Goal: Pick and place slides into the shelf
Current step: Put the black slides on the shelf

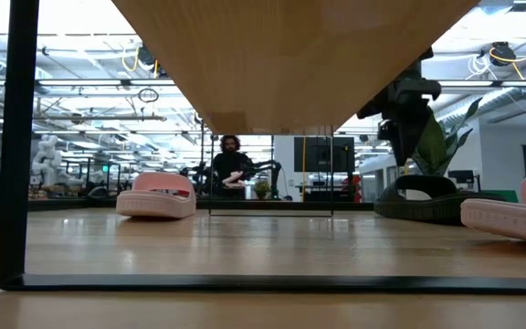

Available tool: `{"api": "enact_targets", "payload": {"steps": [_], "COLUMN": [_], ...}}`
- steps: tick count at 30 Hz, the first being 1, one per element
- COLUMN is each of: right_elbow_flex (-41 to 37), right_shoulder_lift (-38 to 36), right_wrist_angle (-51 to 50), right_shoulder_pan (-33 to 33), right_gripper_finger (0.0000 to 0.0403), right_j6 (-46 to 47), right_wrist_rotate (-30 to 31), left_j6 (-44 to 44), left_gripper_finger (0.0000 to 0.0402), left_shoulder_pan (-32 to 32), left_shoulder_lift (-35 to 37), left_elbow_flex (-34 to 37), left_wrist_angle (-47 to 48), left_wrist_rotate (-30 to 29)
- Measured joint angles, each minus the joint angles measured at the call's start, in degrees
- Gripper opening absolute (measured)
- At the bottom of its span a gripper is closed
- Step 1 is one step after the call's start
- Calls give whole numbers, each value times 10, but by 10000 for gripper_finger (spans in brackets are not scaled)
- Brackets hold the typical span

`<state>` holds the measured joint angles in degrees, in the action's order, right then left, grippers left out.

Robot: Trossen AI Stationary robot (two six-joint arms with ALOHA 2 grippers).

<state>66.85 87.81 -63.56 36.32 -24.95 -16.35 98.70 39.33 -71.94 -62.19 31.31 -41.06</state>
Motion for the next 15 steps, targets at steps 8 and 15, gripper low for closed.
{"api": "enact_targets", "payload": {"steps": [8,15], "right_elbow_flex": [0,0], "right_shoulder_lift": [0,11], "right_wrist_angle": [1,1], "right_shoulder_pan": [5,9], "right_gripper_finger": [172,172], "right_j6": [-1,-29], "right_wrist_rotate": [-20,-20], "left_j6": [-9,-15], "left_gripper_finger": [124,124], "left_shoulder_pan": [0,0], "left_shoulder_lift": [0,0], "left_elbow_flex": [0,0], "left_wrist_angle": [-2,-2], "left_wrist_rotate": [6,11]}}
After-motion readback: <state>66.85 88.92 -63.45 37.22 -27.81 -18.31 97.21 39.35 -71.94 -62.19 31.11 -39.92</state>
